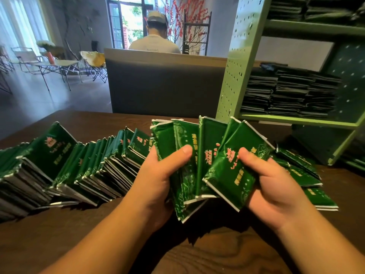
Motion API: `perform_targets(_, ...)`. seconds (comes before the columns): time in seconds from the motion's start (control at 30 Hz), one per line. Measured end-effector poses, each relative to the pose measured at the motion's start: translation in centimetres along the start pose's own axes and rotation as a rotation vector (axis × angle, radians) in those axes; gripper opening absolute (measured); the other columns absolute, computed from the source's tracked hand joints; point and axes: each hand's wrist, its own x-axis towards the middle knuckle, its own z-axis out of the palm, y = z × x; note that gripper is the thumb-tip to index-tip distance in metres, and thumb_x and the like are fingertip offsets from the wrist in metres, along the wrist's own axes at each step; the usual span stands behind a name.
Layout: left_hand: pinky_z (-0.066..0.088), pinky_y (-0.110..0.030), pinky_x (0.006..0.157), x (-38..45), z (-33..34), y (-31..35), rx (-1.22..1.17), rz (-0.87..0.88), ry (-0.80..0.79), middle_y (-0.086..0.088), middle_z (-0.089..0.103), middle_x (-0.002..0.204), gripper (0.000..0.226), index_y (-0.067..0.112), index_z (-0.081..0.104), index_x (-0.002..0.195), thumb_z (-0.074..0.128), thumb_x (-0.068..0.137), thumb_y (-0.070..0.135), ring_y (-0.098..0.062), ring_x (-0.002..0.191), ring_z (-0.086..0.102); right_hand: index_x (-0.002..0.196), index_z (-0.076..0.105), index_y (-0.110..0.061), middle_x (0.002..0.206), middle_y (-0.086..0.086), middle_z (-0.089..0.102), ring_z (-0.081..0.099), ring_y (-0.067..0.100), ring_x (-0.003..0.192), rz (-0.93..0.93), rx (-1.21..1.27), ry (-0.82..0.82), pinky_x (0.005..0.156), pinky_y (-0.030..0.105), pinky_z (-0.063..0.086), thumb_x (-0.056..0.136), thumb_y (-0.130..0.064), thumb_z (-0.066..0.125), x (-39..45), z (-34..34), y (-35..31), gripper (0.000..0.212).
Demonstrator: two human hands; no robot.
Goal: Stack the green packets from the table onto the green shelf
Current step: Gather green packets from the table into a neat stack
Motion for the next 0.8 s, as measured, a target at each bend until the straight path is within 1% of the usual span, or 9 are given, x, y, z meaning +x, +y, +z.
perform_targets(0.13,0.061,-0.034,0.065,-0.2,0.3,-0.5,0.069,0.063,-0.021,-0.019,0.076,0.104,0.06,0.004,0.058,0.126,0.076,0.068,0.007,-0.032,0.087,0.077,0.106,0.066,0.002,0.1,0.027,0.075,0.076,0.037,0.088,-0.042,-0.082,0.003,0.07,0.05,0.063,0.075,-0.004,0.063,-0.4,0.5,0.3,0.032)
perform_targets(0.23,0.06,-0.034,0.059,-0.2,0.3,-0.4,0.071,0.071,0.016,-0.019,0.076,0.098,0.062,0.002,0.057,0.125,0.076,0.066,0.003,-0.031,0.079,0.076,0.103,0.068,-0.001,0.099,0.025,0.076,0.076,0.036,0.089,-0.06,-0.105,0.051,0.071,0.052,0.063,0.073,-0.005,0.065,-0.1,0.3,0.2,0.031)
perform_targets(0.3,0.059,-0.033,0.056,-0.2,0.5,-0.2,0.064,0.088,0.062,-0.017,0.076,0.091,0.063,0.002,0.057,0.124,0.081,0.066,-0.004,-0.028,0.072,0.076,0.106,0.068,0.0,0.102,0.025,0.075,0.075,0.037,0.092,-0.076,-0.097,0.089,0.073,0.052,0.063,0.074,-0.006,0.065,0.2,0.0,0.1,0.032)
perform_targets(0.4,0.058,-0.031,0.054,0.0,0.6,-0.1,0.066,0.128,0.139,-0.012,0.076,0.084,0.042,0.004,0.058,0.119,0.071,0.08,-0.007,-0.025,0.068,0.075,0.106,0.069,0.002,0.103,0.026,0.075,0.075,0.038,0.095,-0.084,-0.07,0.115,0.076,0.053,0.062,0.075,-0.007,0.064,0.4,-0.2,0.0,0.033)
perform_targets(0.5,0.061,-0.035,0.061,0.2,0.3,-0.2,0.136,0.197,0.218,-0.011,0.078,0.09,0.033,0.012,0.061,0.11,0.07,0.085,-0.008,-0.028,0.08,0.077,0.109,0.069,0.002,0.105,0.025,0.075,0.075,0.038,0.096,-0.107,-0.065,0.17,0.078,0.054,0.061,0.076,-0.006,0.066,0.5,-0.2,0.0,0.035)
perform_targets(0.6,0.062,-0.043,0.077,0.4,-0.1,-0.4,0.283,0.318,0.259,-0.001,0.078,0.099,0.041,0.023,0.061,0.112,0.077,0.083,-0.001,-0.024,0.094,0.076,0.117,0.062,0.005,0.098,0.024,0.076,0.076,0.035,0.09,-0.148,-0.074,0.245,0.072,0.049,0.063,0.085,-0.001,0.067,0.5,-0.3,-0.1,0.034)
perform_targets(0.63,0.061,-0.04,0.08,0.4,-0.2,-0.4,0.365,0.37,0.267,0.005,0.077,0.1,0.044,0.027,0.061,0.113,0.077,0.083,-0.001,-0.017,0.095,0.076,0.116,0.062,0.005,0.095,0.022,0.077,0.077,0.033,0.087,-0.153,-0.098,0.249,0.071,0.045,0.064,0.086,0.0,0.067,0.4,-0.2,-0.2,0.031)
perform_targets(0.7,0.059,-0.025,0.084,0.2,-0.1,-0.5,0.523,0.475,0.265,0.013,0.074,0.105,0.056,0.033,0.058,0.122,0.076,0.083,-0.003,-0.003,0.099,0.071,0.107,0.063,0.003,0.09,0.021,0.077,0.077,0.03,0.085,-0.137,-0.161,0.218,0.071,0.039,0.064,0.085,-0.001,0.068,0.0,-0.1,-0.2,0.023)
perform_targets(0.8,0.047,-0.009,0.095,0.1,0.0,-0.7,0.647,0.594,0.255,0.018,0.064,0.125,0.08,0.032,0.045,0.143,0.076,0.079,-0.007,0.006,0.117,0.061,0.098,0.069,0.006,0.096,0.026,0.075,0.076,0.035,0.09,-0.116,-0.222,0.08,0.072,0.04,0.064,0.073,-0.004,0.067,-0.6,0.3,0.1,0.027)
